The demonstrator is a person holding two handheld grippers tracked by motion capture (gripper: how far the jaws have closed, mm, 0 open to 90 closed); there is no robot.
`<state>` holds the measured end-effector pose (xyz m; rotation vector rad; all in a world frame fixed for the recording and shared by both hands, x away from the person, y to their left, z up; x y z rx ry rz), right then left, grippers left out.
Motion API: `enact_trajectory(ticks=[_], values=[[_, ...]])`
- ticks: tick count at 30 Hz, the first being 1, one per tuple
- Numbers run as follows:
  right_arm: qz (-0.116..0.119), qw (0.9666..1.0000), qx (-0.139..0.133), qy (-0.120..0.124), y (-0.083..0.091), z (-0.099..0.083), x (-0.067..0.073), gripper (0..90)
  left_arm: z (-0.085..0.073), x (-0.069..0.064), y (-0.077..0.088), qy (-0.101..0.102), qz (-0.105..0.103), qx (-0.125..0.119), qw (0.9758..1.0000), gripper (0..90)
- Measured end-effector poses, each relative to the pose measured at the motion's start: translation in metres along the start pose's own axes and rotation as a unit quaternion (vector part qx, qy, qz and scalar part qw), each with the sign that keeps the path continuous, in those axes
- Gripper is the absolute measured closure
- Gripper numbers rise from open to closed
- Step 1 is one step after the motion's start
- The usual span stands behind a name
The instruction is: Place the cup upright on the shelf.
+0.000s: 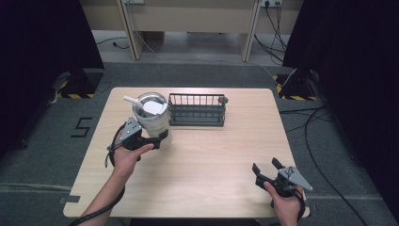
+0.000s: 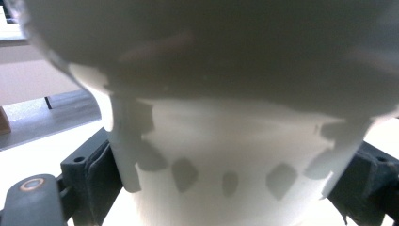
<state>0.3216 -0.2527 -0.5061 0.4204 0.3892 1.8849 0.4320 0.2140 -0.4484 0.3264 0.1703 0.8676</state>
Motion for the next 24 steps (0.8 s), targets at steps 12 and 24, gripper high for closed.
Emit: enact_trajectory(ticks=[12,24], values=[[0.001,1.0,0.0,0.001,-0.001,0.0,0.0,16.9,0.012,-0.001,-0.011,-0.006,-0.001,-0.003,1.0,10.8],[0.001,1.0,0.0,0.001,-0.001,0.0,-0.001,16.9,0.023,-0.001,-0.02,-0.007,-0.002,-0.006,1.0,10.8]])
Point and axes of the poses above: each handheld gripper's, and its own axes: y roughly backward along the jaws, z roughly out of its top, x roughly to its left, the point moved 1 cm from there along -y, roughly forward along the jaws, and after that the axes turned 12 degrees about x, right-handed, at the moved point
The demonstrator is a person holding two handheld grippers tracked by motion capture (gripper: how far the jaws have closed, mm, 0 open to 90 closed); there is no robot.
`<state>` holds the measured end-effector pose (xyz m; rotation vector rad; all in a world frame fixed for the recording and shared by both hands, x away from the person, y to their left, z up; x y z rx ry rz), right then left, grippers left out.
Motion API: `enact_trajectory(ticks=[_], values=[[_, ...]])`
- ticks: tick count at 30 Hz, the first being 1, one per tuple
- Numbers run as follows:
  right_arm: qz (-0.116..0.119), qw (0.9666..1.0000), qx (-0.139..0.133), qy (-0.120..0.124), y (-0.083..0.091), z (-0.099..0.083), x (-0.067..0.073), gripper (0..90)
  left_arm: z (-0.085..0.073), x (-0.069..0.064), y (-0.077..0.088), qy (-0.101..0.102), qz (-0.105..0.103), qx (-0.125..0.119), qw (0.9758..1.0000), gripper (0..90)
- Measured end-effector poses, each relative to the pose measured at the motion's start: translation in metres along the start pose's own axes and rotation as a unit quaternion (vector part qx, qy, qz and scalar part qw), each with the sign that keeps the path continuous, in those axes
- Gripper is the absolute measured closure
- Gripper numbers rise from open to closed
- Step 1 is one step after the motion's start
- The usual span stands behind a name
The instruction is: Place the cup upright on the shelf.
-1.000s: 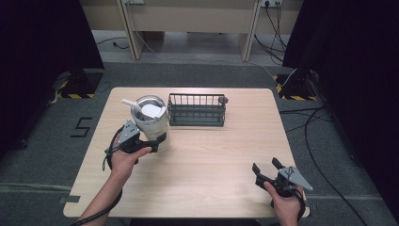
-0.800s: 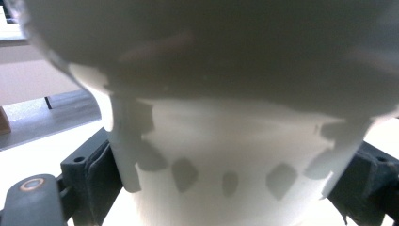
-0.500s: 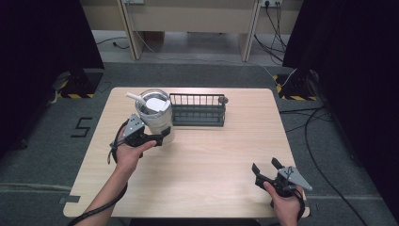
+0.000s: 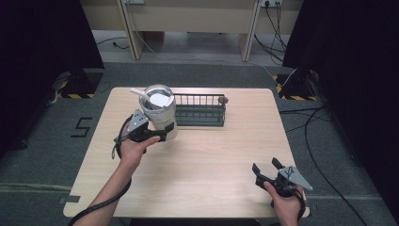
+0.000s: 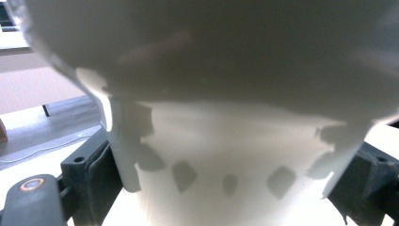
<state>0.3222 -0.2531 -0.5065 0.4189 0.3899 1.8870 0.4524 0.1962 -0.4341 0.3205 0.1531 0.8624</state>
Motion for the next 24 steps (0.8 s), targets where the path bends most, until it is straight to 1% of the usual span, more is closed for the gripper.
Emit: enact_trajectory(ticks=[13,24], values=[[0.001,1.0,0.002,0.001,-0.001,0.0,0.0,16.9,0.011,0.002,-0.012,-0.002,-0.001,0.001,1.0,10.9],[0.002,1.0,0.002,0.001,-0.001,-0.001,0.0,16.9,0.019,0.003,-0.018,-0.001,-0.002,-0.002,1.0,10.9]])
Point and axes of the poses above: each handheld gripper's, and its own axes: y roughly backward along the jaws, z roughly out of its top, x roughly to its left, the point moved 1 cm from there along -y, roughly forward along the jaws, and after that the axes turned 12 degrees about x, right-handed, at the moved point
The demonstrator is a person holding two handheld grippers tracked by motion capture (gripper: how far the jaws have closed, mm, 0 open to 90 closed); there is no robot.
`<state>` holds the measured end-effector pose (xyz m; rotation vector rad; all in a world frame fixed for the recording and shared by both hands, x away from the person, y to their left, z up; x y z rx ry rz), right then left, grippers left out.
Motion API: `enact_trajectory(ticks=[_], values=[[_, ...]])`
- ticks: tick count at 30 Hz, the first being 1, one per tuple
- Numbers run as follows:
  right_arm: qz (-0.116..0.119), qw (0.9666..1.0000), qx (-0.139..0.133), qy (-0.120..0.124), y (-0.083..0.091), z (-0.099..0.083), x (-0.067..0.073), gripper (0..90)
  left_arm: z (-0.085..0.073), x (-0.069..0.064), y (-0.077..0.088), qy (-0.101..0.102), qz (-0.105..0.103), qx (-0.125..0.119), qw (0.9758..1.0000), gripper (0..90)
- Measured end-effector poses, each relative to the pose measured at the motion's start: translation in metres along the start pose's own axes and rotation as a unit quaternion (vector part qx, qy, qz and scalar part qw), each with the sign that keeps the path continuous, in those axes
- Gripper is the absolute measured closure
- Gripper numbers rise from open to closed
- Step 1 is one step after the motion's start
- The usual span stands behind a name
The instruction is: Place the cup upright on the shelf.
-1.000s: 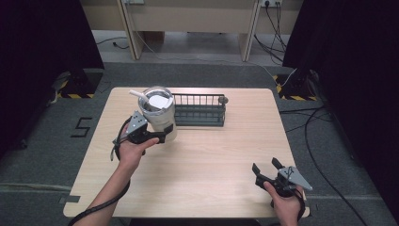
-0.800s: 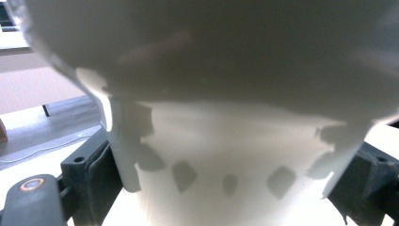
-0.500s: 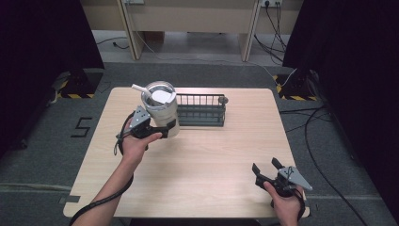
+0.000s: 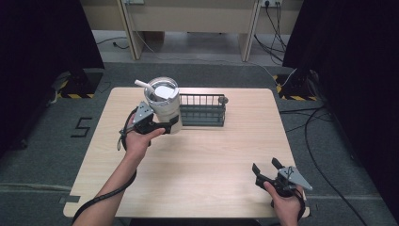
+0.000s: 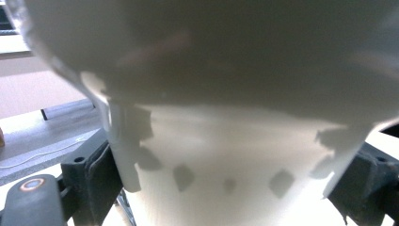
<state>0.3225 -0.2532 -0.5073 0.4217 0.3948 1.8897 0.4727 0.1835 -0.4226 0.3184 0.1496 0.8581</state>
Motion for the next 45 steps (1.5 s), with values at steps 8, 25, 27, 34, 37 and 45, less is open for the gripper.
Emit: enact_trajectory(ticks=[8,25,27,34,37,45], values=[[0.0,1.0,0.0,0.0,0.0,0.0,0.0,16.9,0.007,0.0,-0.004,-0.005,0.0,0.002,1.0,10.9],[0.0,1.0,0.0,0.0,0.0,0.0,-0.001,16.9,0.026,-0.001,-0.02,-0.008,-0.003,0.003,1.0,10.9],[0.0,1.0,-0.001,-0.001,0.0,0.0,-0.001,16.9,0.028,-0.001,-0.022,-0.009,-0.003,0.003,1.0,10.9],[0.0,1.0,-0.001,0.0,0.0,0.0,-0.001,16.9,0.035,0.0,-0.028,-0.008,-0.002,0.0,1.0,10.9],[0.0,1.0,-0.001,0.0,0.0,0.0,-0.001,16.9,0.039,0.0,-0.031,-0.012,-0.001,0.0,0.9999,10.9],[0.001,1.0,-0.002,0.0,0.001,0.0,-0.002,16.9,0.048,0.001,-0.037,-0.012,-0.001,-0.001,0.9999,10.9]])
Point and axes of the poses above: each handheld gripper's, and its own axes: y roughly backward along the jaws, z roughly out of its top, x roughly to its left, the point moved 1 cm from there along -y, roughly forward along the jaws, and after that the axes turned 12 degrees about x, right-handed, at the moved point
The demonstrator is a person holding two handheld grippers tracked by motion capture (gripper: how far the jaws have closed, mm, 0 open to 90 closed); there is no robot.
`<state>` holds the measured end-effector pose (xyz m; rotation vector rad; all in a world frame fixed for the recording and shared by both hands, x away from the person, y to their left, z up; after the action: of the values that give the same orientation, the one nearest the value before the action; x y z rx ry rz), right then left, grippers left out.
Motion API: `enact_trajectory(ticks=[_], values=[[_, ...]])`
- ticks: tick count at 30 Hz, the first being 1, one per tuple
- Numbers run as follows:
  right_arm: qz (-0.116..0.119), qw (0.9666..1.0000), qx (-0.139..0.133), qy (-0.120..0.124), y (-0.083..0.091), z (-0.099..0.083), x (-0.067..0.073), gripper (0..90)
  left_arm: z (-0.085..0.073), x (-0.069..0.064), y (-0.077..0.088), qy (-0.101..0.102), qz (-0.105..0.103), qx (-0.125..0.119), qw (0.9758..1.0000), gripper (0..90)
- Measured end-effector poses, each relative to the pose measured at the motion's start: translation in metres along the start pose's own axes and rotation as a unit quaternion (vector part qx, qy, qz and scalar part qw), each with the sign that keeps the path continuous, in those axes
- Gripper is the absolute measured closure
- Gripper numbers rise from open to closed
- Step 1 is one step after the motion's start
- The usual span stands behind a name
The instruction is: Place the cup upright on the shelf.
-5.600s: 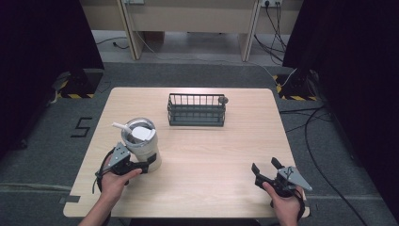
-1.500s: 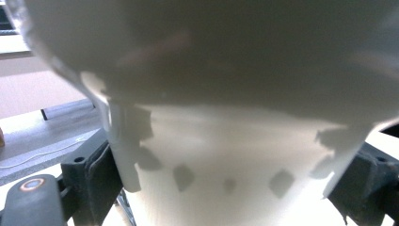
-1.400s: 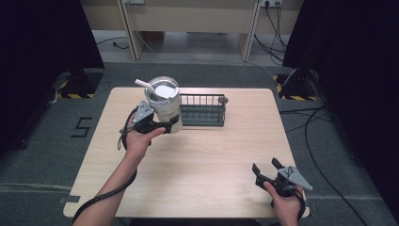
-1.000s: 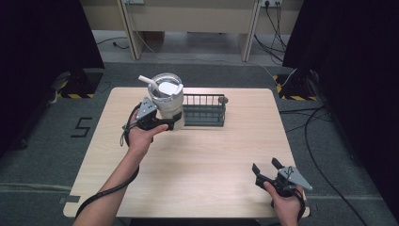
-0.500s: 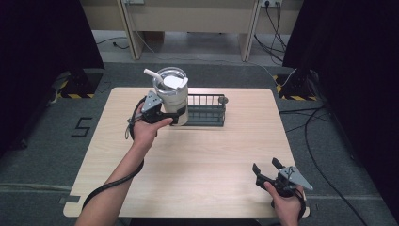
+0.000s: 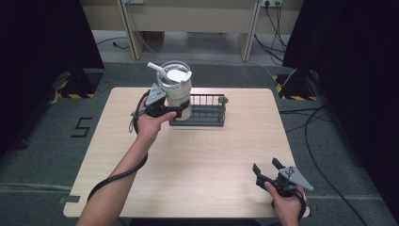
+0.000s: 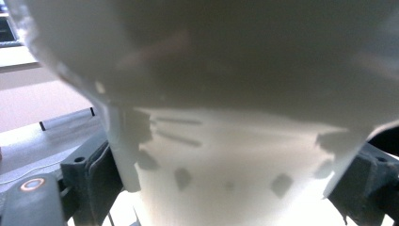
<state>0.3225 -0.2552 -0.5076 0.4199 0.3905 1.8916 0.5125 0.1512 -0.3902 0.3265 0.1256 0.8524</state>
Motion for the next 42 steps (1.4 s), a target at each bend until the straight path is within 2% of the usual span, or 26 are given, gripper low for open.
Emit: enact_trajectory(ticks=[26,42], values=[[0.0,1.0,0.0,-0.006,0.0,-0.001,-0.003,16.9,0.021,0.006,-0.032,-0.002,0.005,0.003,1.0,10.9],[0.002,1.0,0.0,-0.007,0.001,-0.002,-0.004,16.9,0.027,0.01,-0.053,-0.006,0.013,0.012,0.9998,10.9]])
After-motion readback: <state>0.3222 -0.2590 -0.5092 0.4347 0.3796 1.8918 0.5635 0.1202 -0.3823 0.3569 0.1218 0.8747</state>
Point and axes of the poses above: each handheld gripper's, and its own axes: y roughly backward along the jaws, z roughly out of its top, x roughly to its left, the point moved 1 cm from there along -y, roughly forward along the jaws, and after that the axes turned 12 degrees about x, right-handed, at the moved point
